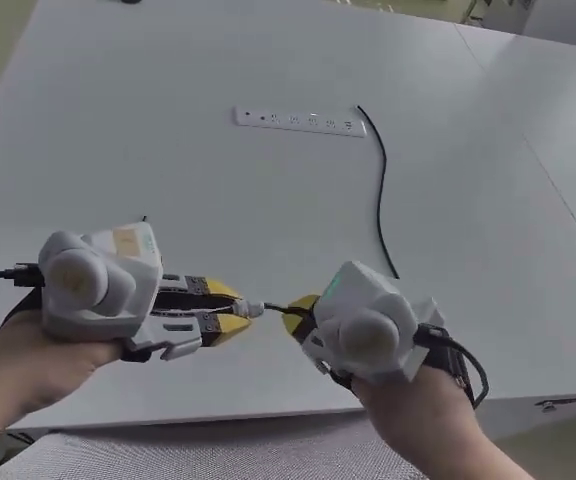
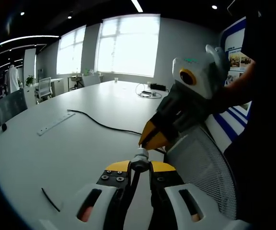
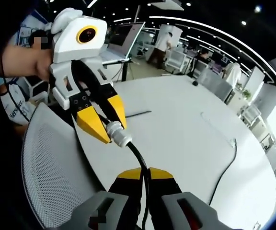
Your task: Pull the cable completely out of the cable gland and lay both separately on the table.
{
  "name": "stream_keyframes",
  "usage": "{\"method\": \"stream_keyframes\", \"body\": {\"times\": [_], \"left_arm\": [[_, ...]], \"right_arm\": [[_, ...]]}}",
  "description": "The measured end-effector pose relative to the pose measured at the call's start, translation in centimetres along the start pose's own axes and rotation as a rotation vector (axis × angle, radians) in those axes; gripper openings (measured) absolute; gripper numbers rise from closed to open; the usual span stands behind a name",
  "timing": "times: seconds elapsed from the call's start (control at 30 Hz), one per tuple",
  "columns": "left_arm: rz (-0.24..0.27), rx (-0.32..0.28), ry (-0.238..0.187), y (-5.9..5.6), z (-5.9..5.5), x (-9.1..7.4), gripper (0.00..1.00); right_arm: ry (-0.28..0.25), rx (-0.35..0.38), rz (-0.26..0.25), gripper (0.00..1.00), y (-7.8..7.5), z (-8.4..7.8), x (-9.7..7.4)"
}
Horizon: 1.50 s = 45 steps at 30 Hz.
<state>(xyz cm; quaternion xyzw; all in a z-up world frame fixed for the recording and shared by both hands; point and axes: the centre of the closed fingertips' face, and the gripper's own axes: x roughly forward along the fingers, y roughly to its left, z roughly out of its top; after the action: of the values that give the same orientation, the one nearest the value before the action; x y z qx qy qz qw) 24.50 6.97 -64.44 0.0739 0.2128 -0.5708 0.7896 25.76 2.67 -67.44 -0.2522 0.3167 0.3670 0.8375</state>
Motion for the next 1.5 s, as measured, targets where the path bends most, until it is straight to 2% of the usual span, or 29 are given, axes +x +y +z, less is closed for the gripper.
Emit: {"method": "stream_keyframes", "body": {"times": [0.1,0.23,0.33,0.53,0.77,0.87,0.93,1.1,1.23,1.4,1.43,1.5], "left_arm": [[0.001,0.002,0.006,-0.4,-0.2,0.0,0.15],[-0.001,0.007,0.008,-0.9,-0.2,0.0,0.15],[0.002,0.011,0.012,-0.9,-0.3,0.0,0.15],[0.009,0.014,0.016,-1.3,-0.4,0.1,0.15],[0.011,0.016,0.024,-1.5,-0.5,0.1,0.15],[0.015,0.019,0.029,-1.3,-0.5,0.0,0.15],[0.019,0.016,0.027,-1.2,-0.5,-0.1,0.15],[0.027,0.011,0.033,-1.2,-1.0,-0.3,0.15],[0.031,0.000,0.030,-1.0,-1.1,-0.3,0.15],[0.026,-0.003,0.039,-0.9,-1.1,-0.2,0.15],[0.025,-0.003,0.038,-1.0,-1.1,-0.2,0.15],[0.024,-0.006,0.035,-1.0,-1.1,-0.1,0.15]], "right_arm": [[0.019,0.056,-0.001,0.00,-0.3,-1.1,0.2],[0.017,0.149,-0.002,0.00,-0.6,-2.0,0.1],[0.018,0.269,0.013,0.00,-0.5,-2.9,0.1],[0.033,0.298,0.019,0.00,-0.6,-3.9,0.2],[0.038,0.343,0.032,0.00,-0.3,-4.0,0.2],[0.033,0.321,0.040,0.00,-0.1,-3.9,0.2],[0.020,0.279,0.041,0.00,-0.1,-3.7,0.0],[-0.008,0.271,0.036,0.00,-0.1,-3.6,-0.5],[-0.031,0.214,0.045,0.02,0.4,-3.1,-0.8],[-0.035,0.182,0.036,0.16,0.4,-2.7,-1.2],[-0.040,0.164,0.031,0.17,0.4,-2.3,-1.6],[-0.050,0.068,0.035,0.18,0.6,-1.2,-2.0]]}}
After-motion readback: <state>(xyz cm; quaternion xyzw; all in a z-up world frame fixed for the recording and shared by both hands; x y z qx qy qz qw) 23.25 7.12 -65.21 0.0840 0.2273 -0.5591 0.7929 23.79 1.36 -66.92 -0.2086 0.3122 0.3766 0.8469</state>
